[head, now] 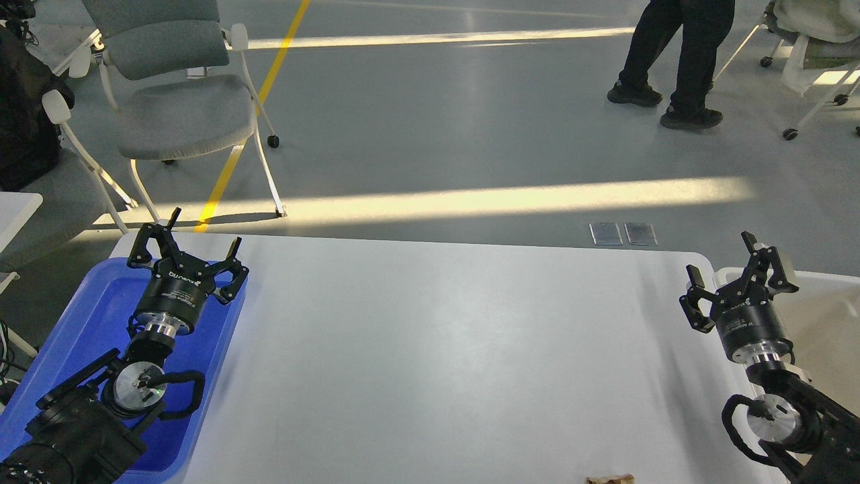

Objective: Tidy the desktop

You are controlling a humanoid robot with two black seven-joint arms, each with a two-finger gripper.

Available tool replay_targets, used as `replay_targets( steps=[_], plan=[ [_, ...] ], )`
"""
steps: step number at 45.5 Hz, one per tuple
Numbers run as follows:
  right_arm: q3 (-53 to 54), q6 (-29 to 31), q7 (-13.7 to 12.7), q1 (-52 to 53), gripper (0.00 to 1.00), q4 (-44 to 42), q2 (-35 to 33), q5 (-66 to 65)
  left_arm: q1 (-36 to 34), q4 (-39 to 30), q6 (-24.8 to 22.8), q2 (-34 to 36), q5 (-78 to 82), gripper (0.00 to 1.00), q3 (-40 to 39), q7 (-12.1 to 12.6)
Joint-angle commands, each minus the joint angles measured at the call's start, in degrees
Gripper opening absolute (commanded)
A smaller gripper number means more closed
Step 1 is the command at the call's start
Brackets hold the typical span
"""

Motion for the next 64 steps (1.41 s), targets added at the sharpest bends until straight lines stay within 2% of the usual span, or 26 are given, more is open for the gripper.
replay_targets(
  steps=[1,56,64],
  plan=[
    [-0.07,0.0,0.0,-0.13,1.0,-0.02,0.02,0.0,0.0,0.0,0.0,0.0,0.01,1.0,0.0,0.05],
    [1.07,-0.09,0.09,0.23,1.0,1.3,-3.05,0.0,0.0,0.0,0.0,0.0,-0.08,1.0,0.0,-0.04],
    [0.89,0.09,-0.79,0.05,1.0,1.91,-3.06,0.53,0.0,0.0,0.0,0.0,0.01,1.0,0.0,-0.04]
  ],
)
